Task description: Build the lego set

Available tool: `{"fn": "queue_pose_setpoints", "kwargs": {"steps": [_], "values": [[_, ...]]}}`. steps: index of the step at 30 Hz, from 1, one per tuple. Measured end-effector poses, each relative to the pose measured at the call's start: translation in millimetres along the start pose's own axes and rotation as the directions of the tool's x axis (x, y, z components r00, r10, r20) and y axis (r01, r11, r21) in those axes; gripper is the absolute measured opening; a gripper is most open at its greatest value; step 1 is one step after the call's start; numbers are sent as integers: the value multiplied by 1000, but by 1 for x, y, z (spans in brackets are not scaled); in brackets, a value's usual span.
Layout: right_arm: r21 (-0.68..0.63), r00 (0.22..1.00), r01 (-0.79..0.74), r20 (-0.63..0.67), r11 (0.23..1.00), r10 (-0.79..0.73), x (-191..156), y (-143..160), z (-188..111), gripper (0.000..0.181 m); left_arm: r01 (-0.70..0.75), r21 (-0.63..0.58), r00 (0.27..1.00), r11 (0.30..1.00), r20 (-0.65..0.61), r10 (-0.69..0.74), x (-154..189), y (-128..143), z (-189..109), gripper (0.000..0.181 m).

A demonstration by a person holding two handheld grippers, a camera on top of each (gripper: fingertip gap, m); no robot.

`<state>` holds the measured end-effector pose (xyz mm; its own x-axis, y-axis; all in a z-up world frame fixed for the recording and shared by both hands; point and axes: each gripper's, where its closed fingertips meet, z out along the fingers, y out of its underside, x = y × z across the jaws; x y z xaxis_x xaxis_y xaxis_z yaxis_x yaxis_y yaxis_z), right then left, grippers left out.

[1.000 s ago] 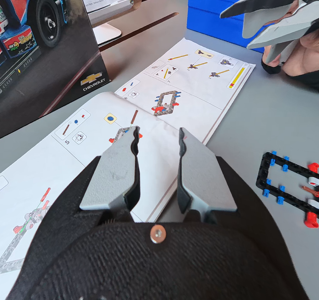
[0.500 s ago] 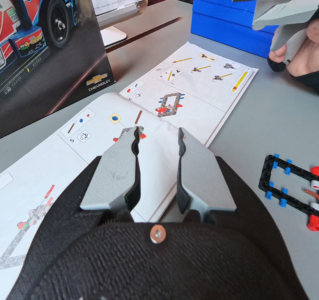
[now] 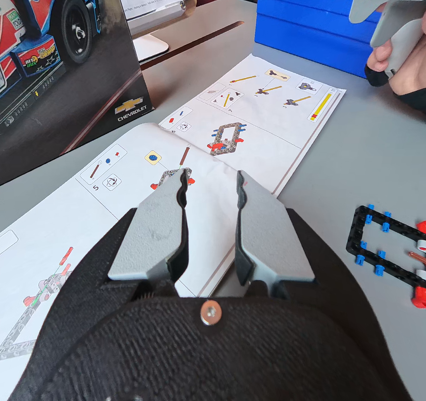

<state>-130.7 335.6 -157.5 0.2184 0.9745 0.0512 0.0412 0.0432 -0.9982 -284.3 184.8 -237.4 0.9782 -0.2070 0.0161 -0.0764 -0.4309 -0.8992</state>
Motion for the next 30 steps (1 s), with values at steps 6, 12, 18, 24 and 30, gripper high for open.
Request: {"fn": "queue_pose_setpoints", "kwargs": {"steps": [6,12,18,24,30], "values": [[31,1000,-29,3,999,29,2,-5,-3,67,-2,-1,1000,1000,0,2,0,0,0,40],[51,999,-52,1,997,52,5,-8,-6,68,-1,-1,1000,1000,2,1,0,0,0,40],[65,998,-60,-6,996,60,7,-10,-7,68,-11,4,1000,1000,13,11,-1,-1,-2,39],[62,997,-79,9,995,78,5,-7,-5,73,-4,-15,1000,1000,-4,4,3,0,1,41],[52,999,-33,42,998,31,-9,-5,3,72,-21,-68,996,997,-87,15,42,2,17,53]]}}
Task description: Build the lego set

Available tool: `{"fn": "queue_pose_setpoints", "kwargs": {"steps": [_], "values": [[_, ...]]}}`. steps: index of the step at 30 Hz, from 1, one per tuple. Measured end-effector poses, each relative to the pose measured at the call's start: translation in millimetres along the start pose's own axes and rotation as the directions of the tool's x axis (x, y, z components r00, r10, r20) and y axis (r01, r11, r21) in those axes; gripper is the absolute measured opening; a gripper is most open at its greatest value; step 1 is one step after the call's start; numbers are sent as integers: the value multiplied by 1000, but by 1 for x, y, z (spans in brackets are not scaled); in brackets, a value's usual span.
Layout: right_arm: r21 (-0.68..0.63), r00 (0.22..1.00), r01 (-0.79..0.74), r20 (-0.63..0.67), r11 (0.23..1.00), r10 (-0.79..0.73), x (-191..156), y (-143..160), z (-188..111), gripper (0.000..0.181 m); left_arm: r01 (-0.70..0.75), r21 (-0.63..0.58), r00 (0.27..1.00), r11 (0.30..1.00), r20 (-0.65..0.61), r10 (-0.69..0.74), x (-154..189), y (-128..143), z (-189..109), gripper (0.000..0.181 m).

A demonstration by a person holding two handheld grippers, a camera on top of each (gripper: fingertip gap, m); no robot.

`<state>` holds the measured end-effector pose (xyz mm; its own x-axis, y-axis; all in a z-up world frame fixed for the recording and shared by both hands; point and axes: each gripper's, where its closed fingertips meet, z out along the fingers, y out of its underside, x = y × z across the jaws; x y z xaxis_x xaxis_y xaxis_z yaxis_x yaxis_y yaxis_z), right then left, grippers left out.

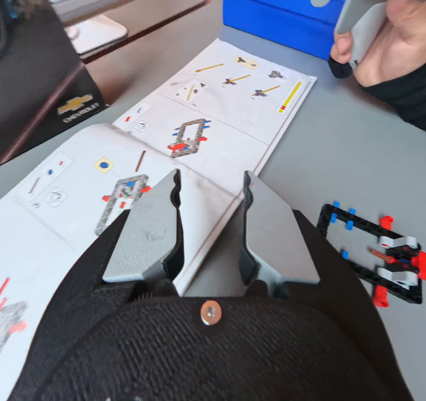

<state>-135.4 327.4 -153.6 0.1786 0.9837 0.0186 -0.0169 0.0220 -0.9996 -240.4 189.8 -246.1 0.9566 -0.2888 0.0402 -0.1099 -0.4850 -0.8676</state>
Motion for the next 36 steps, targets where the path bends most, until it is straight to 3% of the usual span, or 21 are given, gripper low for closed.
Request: {"fn": "queue_pose_setpoints", "kwargs": {"steps": [5,8,11,13,16,19,23,26,31,36], "values": [[-41,999,42,25,998,-41,-8,10,5,68,-87,-73,996,994,5,87,23,9,9,51],[-60,999,50,21,997,-49,-8,15,5,66,-43,-98,999,994,19,45,28,11,-8,46],[-67,999,41,13,997,-40,-7,17,2,65,-35,-184,967,982,240,79,-8,28,-72,19],[-55,999,30,16,998,-30,-6,14,0,64,54,-324,920,945,384,80,-43,61,-135,19],[-30,999,24,26,999,-23,-8,6,-2,64,334,-398,863,854,493,-108,-75,117,-216,18],[-32,999,31,36,999,-30,-11,5,-1,64,528,-357,795,770,526,-302,-87,153,-250,19],[-33,998,43,45,999,-41,-16,4,-1,64,620,-334,738,710,554,-384,-93,176,-257,21],[-18,998,47,42,999,-47,-15,0,-4,63,638,-364,718,678,598,-355,-98,192,-259,19],[7,998,41,37,999,-41,-13,-8,-9,63,635,-352,712,688,611,-345,-102,194,-260,3],[17,999,40,31,999,-41,-12,-12,-11,63,609,-370,727,702,615,-306,-100,193,-259,2]]}}
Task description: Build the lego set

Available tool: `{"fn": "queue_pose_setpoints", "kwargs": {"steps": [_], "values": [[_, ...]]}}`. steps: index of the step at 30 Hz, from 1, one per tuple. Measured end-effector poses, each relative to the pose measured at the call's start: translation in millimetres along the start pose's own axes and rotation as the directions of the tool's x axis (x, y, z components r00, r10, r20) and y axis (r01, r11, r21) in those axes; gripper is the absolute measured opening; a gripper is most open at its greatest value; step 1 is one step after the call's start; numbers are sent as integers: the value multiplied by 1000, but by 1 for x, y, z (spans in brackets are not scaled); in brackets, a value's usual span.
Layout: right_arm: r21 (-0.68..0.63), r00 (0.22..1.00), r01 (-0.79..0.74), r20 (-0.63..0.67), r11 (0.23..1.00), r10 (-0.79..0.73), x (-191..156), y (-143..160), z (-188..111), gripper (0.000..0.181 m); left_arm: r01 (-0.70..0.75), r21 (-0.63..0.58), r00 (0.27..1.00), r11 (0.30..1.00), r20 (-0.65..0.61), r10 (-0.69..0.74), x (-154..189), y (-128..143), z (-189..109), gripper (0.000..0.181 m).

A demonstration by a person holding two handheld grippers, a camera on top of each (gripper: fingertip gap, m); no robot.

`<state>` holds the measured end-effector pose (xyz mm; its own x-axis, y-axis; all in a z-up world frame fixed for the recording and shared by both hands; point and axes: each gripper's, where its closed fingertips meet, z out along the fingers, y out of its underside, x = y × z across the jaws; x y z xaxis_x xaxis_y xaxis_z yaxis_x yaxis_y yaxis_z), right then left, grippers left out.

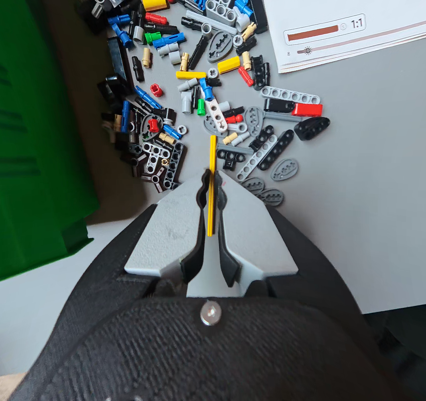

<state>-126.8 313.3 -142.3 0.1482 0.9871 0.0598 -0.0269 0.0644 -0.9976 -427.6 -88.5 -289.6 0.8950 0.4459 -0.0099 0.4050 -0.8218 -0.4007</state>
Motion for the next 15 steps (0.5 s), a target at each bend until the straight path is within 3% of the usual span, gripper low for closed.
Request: {"fn": "queue_pose_setpoints", "kwargs": {"steps": [5,10,12,15], "values": [[-1,1000,-2,-1,1000,2,1,0,0,63,-23,12,1000,1000,7,23,3,-5,-9,1],[4,1000,-7,1,1000,7,1,-2,-1,62,-64,71,998,995,25,62,6,-23,-45,1],[6,1000,-6,1,1000,6,1,-2,-2,62,-93,113,996,989,0,94,22,-34,-62,1],[5,1000,-2,1,1000,2,0,-3,-1,62,-170,170,977,971,-101,189,74,-48,-74,2]]}}
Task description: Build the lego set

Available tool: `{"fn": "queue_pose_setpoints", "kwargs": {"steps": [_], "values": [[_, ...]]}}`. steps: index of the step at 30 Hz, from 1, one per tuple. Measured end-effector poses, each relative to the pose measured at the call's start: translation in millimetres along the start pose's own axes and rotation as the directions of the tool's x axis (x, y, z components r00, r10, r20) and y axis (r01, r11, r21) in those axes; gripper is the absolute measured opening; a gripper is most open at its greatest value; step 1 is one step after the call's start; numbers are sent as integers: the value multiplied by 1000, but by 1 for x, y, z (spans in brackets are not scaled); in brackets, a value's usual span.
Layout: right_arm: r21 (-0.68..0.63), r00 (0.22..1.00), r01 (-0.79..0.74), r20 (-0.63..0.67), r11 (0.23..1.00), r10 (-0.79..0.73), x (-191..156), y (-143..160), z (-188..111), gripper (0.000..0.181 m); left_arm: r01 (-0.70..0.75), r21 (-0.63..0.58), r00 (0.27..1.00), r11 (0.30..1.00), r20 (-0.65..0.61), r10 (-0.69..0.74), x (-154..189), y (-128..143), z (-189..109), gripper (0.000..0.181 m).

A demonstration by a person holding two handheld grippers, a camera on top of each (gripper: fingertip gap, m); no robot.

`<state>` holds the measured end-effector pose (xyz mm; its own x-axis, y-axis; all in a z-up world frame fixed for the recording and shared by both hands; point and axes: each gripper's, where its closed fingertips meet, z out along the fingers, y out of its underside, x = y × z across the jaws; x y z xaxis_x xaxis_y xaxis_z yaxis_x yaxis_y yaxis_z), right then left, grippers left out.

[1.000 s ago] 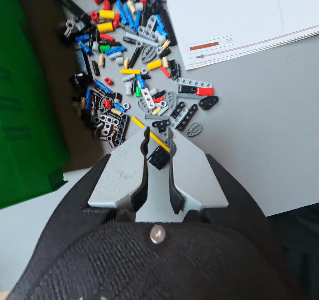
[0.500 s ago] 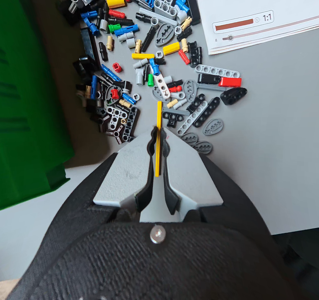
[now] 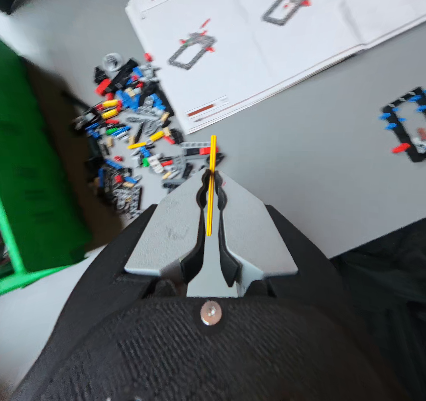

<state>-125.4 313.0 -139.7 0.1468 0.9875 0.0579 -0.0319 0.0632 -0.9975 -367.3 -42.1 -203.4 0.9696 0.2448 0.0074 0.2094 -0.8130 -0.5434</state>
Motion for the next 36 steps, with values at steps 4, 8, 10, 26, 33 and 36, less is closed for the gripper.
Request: {"fn": "queue_pose_setpoints", "kwargs": {"steps": [4,8,10,26,33,36], "values": [[-8,1000,3,3,1000,-3,-1,2,1,62,-150,8,974,989,-172,149,86,-13,26,1],[-7,1000,8,5,1000,-8,-2,1,1,62,-254,-83,935,964,-275,223,148,7,79,2],[-5,1000,10,6,1000,-10,-3,0,0,62,-261,-58,929,964,-287,234,162,10,102,1],[-12,1000,13,3,1000,-13,0,0,0,61,-130,68,936,989,-321,145,154,-21,87,29],[-38,985,53,-160,998,-58,39,-10,-20,61,-123,295,972,948,-156,175,109,-86,73,43],[-42,982,19,-188,999,-26,51,-10,-26,64,-131,436,966,890,-145,214,102,-124,75,54]]}}
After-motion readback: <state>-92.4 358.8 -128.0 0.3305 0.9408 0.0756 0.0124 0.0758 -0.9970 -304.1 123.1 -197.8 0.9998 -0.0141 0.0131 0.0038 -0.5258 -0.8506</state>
